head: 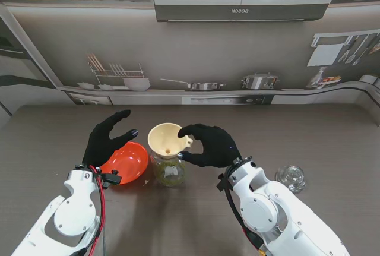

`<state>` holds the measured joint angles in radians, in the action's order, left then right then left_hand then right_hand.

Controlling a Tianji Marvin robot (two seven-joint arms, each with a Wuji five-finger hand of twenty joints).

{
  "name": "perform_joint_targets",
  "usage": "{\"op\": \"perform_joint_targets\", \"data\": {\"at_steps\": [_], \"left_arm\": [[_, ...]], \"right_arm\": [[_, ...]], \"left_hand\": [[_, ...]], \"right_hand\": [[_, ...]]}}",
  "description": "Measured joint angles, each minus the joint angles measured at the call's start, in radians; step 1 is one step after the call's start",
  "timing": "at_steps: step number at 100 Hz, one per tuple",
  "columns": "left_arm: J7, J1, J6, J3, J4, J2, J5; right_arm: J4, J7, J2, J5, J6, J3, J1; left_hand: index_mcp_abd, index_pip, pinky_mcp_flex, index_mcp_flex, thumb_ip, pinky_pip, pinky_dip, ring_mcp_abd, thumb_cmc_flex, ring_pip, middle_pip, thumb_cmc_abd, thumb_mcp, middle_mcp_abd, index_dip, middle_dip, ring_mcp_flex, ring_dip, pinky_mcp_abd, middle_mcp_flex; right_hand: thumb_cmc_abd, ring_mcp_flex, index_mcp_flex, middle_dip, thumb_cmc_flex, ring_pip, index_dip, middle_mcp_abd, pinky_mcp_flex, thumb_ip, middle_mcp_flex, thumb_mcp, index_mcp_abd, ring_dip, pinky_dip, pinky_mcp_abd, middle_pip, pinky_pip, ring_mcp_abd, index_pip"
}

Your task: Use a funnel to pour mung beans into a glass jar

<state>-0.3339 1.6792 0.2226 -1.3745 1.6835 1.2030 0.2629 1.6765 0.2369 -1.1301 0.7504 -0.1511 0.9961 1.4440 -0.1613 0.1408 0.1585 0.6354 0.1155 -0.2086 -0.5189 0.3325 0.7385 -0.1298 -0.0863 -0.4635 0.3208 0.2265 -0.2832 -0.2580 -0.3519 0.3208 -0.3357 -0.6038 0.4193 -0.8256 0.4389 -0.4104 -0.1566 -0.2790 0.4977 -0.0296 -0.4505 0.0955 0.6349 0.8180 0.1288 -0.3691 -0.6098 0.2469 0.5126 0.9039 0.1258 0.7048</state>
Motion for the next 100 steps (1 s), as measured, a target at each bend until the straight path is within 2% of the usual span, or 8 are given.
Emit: {"op": "perform_joint_targets", "data": {"at_steps": [19,22,56,75,81,100], "left_arm": [[0.014,0.000,0.005,0.002,0.000,-0.002,-0.002],[0.015,0.000,0.007,0.002,0.000,-0.002,-0.001],[0.015,0.008,0.015,-0.001,0.001,-0.003,-0.001],[0.016,0.012,0.018,-0.004,0.005,-0.003,-0.005],[0.017,0.014,0.018,-0.005,0.006,-0.003,-0.004],[0.014,0.019,0.018,-0.010,0.013,-0.003,-0.003]], "right_arm": [[-0.003,-0.035,-0.001,-0.007,0.068,-0.024,-0.044],[-0.005,-0.049,-0.001,-0.007,0.079,-0.029,-0.056],[-0.054,-0.112,-0.002,0.002,0.220,-0.128,-0.226],[-0.112,-0.176,-0.010,-0.028,0.297,-0.217,-0.351],[-0.135,-0.203,-0.015,-0.039,0.312,-0.243,-0.391],[-0.224,-0.242,-0.034,-0.081,0.346,-0.327,-0.503]], "left_hand": [[0.000,0.000,-0.010,0.000,0.000,0.000,0.001,-0.001,0.000,0.000,0.000,0.000,-0.011,0.000,0.000,0.000,0.000,-0.001,0.005,0.000],[0.000,0.000,-0.010,0.000,-0.010,0.000,0.001,-0.001,0.000,0.000,0.000,0.000,-0.011,0.000,0.000,0.000,0.000,-0.001,0.006,0.000],[0.000,0.000,-0.013,0.000,-0.011,0.001,0.012,-0.001,0.022,0.001,0.000,0.012,-0.030,0.000,0.000,0.009,0.000,-0.001,0.008,0.000],[0.000,0.000,-0.014,0.000,-0.011,0.001,0.012,-0.001,0.023,0.002,0.000,0.012,-0.042,0.000,0.000,0.010,0.000,-0.001,0.008,0.000],[0.000,0.000,-0.021,0.000,-0.011,0.001,0.012,-0.001,0.024,0.002,0.000,0.037,-0.047,0.000,0.000,0.010,0.000,-0.001,0.008,0.000],[0.000,0.000,-0.023,0.000,-0.011,0.001,0.012,-0.001,0.043,0.003,0.000,0.048,-0.053,0.000,0.000,0.010,0.000,-0.001,0.008,0.000]], "right_hand": [[0.000,0.000,0.000,0.000,0.000,0.000,0.000,0.000,0.000,0.000,-0.013,0.000,0.000,0.000,0.000,0.000,-0.006,0.000,0.000,0.000],[0.000,0.000,-0.001,0.000,0.000,0.000,0.000,0.001,0.000,0.000,-0.013,0.000,0.000,0.000,0.000,0.000,0.001,0.000,0.000,0.000],[0.000,0.000,-0.025,0.002,0.001,0.000,0.000,0.004,0.000,0.000,-0.042,0.000,-0.006,0.000,0.000,0.000,0.002,0.000,0.001,-0.005],[0.001,0.019,-0.048,0.002,0.001,0.001,0.000,0.013,0.000,0.000,-0.062,0.005,-0.018,0.000,0.000,0.000,0.021,0.000,0.010,-0.004],[0.016,0.019,-0.050,-0.002,0.001,-0.004,0.000,0.013,0.000,0.000,-0.063,0.026,-0.023,0.000,0.000,0.000,0.034,0.000,0.010,-0.004],[0.064,0.019,-0.053,-0.029,-0.014,-0.022,0.000,0.015,-0.012,0.000,-0.064,0.067,-0.035,0.000,0.000,0.000,0.069,0.006,0.011,-0.001]]}}
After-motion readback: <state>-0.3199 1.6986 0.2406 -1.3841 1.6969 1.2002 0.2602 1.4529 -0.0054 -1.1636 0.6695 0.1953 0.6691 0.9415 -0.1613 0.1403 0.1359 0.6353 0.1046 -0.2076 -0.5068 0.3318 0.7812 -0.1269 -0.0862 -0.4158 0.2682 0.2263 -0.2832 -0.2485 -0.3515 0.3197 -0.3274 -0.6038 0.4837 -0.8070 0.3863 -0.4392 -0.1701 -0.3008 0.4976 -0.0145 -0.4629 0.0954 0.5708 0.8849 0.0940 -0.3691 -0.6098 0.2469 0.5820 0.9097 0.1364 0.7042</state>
